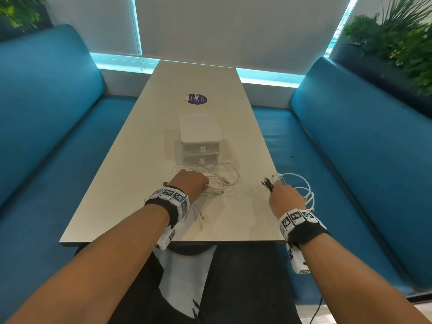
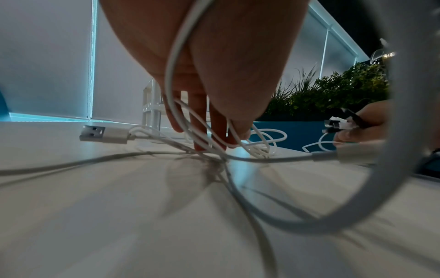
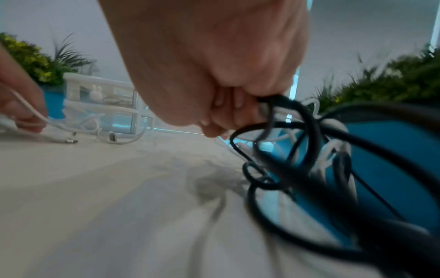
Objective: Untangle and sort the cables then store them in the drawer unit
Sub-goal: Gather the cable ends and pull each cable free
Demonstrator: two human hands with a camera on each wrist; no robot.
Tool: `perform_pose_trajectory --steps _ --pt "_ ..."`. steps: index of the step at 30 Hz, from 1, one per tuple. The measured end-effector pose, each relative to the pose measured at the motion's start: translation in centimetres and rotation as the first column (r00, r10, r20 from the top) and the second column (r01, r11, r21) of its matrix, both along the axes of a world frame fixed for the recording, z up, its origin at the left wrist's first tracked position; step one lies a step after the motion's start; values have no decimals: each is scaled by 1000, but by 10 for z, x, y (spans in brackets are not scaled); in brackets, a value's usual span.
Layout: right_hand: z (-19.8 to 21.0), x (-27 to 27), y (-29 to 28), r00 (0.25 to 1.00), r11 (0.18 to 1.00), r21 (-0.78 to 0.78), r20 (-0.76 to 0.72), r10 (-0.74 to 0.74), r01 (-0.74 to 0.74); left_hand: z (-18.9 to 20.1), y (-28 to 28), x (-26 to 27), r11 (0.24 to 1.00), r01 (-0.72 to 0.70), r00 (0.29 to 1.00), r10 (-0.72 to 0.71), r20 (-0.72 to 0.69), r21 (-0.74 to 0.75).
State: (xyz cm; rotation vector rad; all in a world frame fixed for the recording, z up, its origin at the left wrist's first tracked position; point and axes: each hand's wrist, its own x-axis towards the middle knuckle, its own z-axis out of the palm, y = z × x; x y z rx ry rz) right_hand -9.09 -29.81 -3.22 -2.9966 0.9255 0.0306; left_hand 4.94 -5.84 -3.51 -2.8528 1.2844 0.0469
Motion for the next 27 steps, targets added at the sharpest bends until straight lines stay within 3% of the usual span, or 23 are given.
perform_pose_trajectory --steps 4,9,12,16,20,23,27 --pt "-5 0 5 996 998 29 69 61 -63 -2 -2 -3 999 10 999 -12 -44 -39" --pt "-4 -3 12 987 983 105 62 145 -151 0 2 -6 982 -7 964 -43 -262 -188" --pt "-4 1 18 988 964 215 48 150 -157 3 -1 -9 982 -4 937 -62 -344 -188" --pt "-5 8 27 989 916 374 88 119 -143 9 -8 -13 999 29 969 -32 -244 -13" --pt "-7 10 34 990 890 435 91 111 -139 6 -5 -13 994 25 973 1 -232 109" --pt "-8 10 39 990 880 456 86 109 -137 5 -8 -13 989 34 981 -5 -195 143" --pt "-8 9 44 989 877 459 103 110 -145 3 -13 -13 988 65 998 -61 -33 143"
